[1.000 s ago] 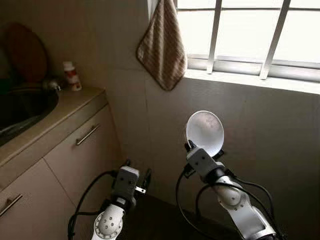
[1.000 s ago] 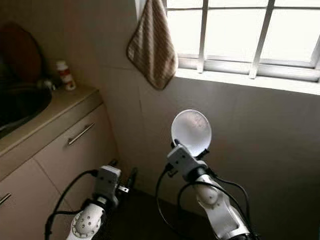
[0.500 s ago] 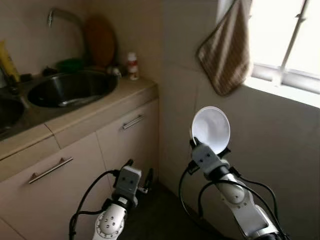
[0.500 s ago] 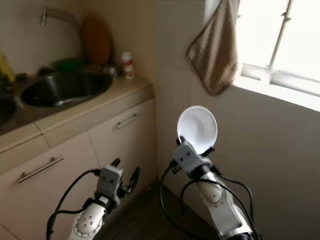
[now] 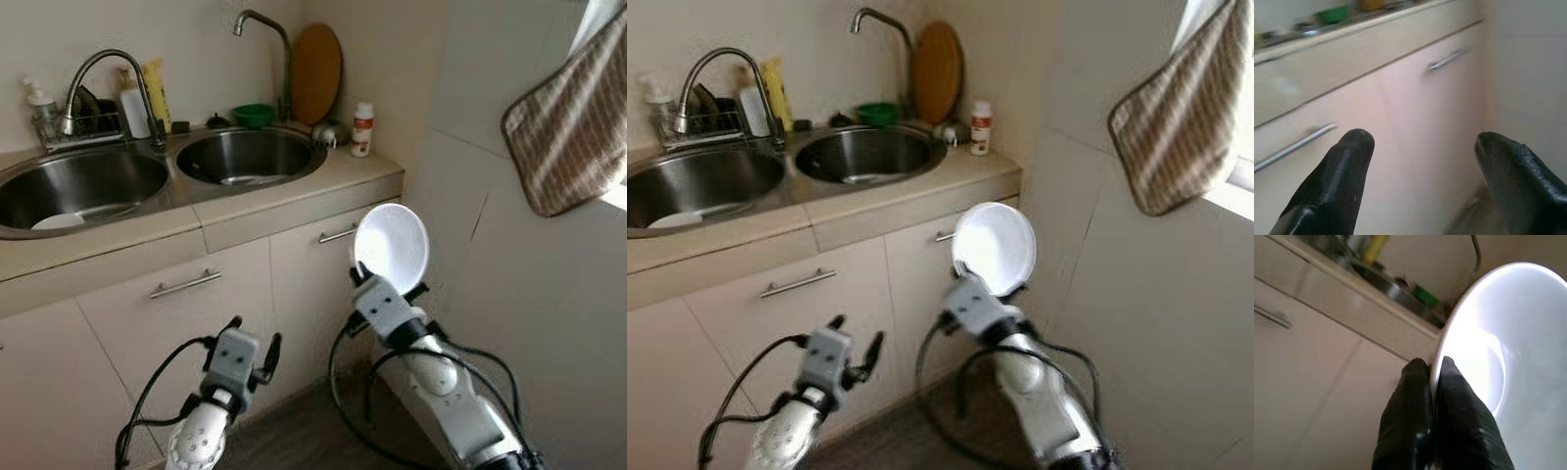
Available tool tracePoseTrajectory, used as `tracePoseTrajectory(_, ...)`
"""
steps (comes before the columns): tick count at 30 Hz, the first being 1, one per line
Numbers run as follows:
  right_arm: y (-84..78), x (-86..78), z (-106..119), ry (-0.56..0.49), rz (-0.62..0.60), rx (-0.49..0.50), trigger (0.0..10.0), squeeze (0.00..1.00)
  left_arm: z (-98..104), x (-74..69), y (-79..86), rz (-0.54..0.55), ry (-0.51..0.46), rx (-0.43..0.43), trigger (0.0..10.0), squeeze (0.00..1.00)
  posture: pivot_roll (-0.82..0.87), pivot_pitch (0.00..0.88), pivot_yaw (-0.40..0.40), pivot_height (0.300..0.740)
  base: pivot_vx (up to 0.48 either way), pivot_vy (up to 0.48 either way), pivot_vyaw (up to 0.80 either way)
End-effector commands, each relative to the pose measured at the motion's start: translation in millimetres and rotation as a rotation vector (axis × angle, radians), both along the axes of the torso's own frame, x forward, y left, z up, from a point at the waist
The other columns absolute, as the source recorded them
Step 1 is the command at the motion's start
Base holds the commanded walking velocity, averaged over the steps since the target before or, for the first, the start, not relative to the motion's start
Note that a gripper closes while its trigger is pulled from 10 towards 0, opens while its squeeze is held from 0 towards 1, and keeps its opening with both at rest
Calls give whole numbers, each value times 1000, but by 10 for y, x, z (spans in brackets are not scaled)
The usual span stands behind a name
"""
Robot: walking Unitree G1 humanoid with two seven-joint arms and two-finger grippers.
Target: Kitchen organization
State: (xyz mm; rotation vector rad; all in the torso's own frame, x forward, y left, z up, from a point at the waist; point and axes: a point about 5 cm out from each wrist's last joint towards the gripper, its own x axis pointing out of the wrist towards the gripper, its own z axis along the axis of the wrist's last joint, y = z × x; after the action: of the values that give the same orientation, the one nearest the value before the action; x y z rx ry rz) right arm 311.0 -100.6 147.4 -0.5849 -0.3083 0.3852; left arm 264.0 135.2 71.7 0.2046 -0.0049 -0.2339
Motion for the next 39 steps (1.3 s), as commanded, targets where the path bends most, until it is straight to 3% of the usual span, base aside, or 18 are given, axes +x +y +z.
tracePoseTrajectory(1, -89, 21, 59, -25, -26, 9, 0, 0, 33, 5, -87, -20, -14, -10, 10000, 0, -12, 0, -8, 740, 0, 0, 800)
tracePoseTrajectory(5, -100, 35, 137, -52, -39, 65, 0, 0, 48, 8, -78, -9, -24, -11, 10000, 0, -8, 0, -7, 740, 0, 0, 400)
tracePoseTrajectory(12, -105, 36, 166, -84, -47, 41, 0, 0, 91, 15, -50, 10, -55, 15, 10000, 0, -10, 0, -3, 740, 0, 0, 343)
tracePoseTrajectory(14, -124, 29, 208, -108, -54, 64, 0, 0, 354, 96, 48, 67, -183, 53, 10000, 0, -9, 0, -3, 740, 0, 0, 800)
tracePoseTrajectory(19, -149, 61, 304, -149, -81, 120, 0, 0, 629, 221, 120, 108, -299, 52, 10000, 0, 0, 0, -6, 740, 0, 0, 480)
tracePoseTrajectory(22, -176, 71, 401, -202, -92, 147, 0, 0, 715, 227, 114, 103, -344, 54, 10000, 0, 0, 0, -4, 740, 0, 0, 0)
tracePoseTrajectory(25, -186, 67, 459, -238, -94, 163, 0, 0, 725, 216, 98, 98, -352, 55, 10000, 0, 0, 0, -3, 740, 167, 0, 0)
tracePoseTrajectory(29, -165, 58, 522, -297, -70, 112, 0, 0, 723, 216, 93, 96, -352, 58, 10000, 0, -1, 0, 0, 740, 273, 0, 400)
tracePoseTrajectory(39, -178, 80, 570, -315, -76, 148, 0, 0, 788, 242, 116, 105, -375, 49, 10000, 0, 3, 0, 1, 740, 294, 0, 720)
